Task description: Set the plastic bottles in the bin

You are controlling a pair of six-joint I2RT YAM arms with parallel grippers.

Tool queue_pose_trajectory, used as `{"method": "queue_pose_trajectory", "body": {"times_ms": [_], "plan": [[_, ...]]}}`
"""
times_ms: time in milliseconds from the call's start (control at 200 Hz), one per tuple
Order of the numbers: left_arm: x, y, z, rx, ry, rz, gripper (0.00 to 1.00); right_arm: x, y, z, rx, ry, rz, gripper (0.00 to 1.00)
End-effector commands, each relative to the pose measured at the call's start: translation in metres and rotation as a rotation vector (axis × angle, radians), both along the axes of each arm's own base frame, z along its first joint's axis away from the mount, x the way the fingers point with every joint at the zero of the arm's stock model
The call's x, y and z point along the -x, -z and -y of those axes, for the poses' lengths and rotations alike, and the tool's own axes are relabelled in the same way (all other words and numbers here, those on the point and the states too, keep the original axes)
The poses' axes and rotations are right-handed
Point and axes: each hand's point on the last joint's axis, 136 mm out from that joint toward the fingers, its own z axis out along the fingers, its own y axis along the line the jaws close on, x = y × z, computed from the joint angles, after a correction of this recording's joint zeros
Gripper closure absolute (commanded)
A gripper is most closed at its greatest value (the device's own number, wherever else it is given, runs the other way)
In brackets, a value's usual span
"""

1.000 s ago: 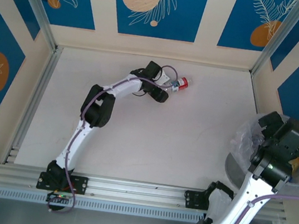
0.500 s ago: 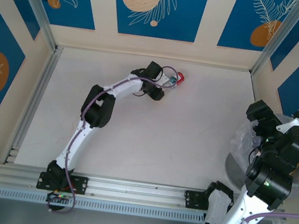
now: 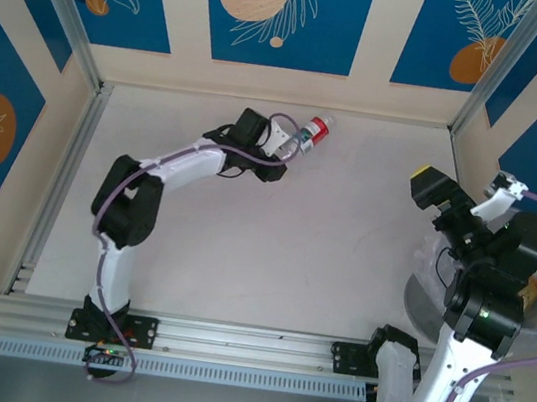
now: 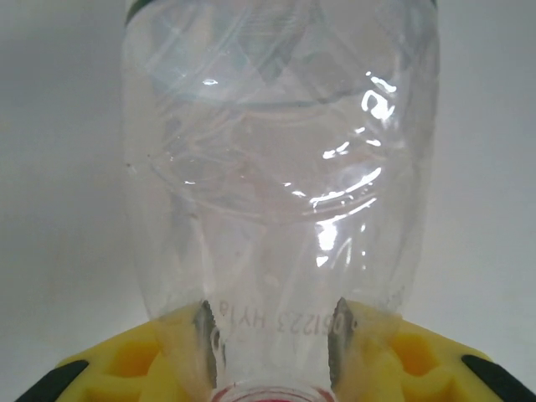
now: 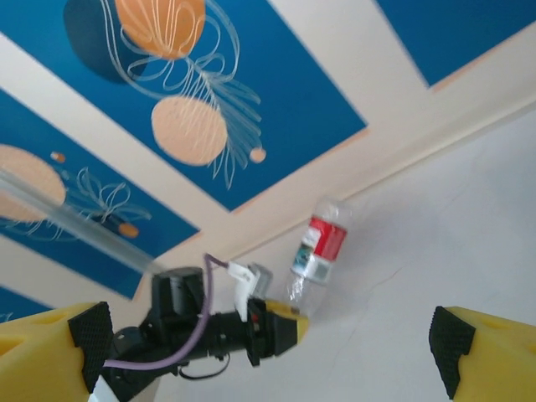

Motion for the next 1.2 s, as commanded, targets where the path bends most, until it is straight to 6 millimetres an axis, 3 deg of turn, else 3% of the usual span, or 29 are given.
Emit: {"method": "queue_pose_trajectory", "body": {"times_ms": [0,225,490,620,830,1040,1195], "plan": [[0.028,-0.054,0.025,0.203,0.104,0.045,1.00,-0.017,0.012,-0.018,-0.016,-0.087,-0.038,0.01],[0.078,-0.098,0.037,0.366,0.224,0.054,1.00,-0.058,0.042,-0.071,0.041,-0.244,-0.132,0.01],[0.127,-0.134,0.042,0.489,0.394,0.058,1.00,-0.105,0.048,-0.099,-0.031,-0.291,-0.119,0.01],[0.137,-0.140,0.040,0.514,0.430,0.062,1.00,-0.123,0.051,-0.100,-0.020,-0.282,-0.109,0.01],[0.153,-0.150,0.047,0.559,0.514,0.039,1.00,-0.140,0.052,-0.128,-0.032,-0.415,-0.102,0.01],[0.151,-0.147,0.052,0.539,0.515,0.025,1.00,-0.138,0.040,-0.148,-0.041,-0.509,-0.019,0.01],[0.148,-0.146,0.053,0.535,0.502,0.031,1.00,-0.139,0.050,-0.139,-0.010,-0.445,-0.063,0.22]]}}
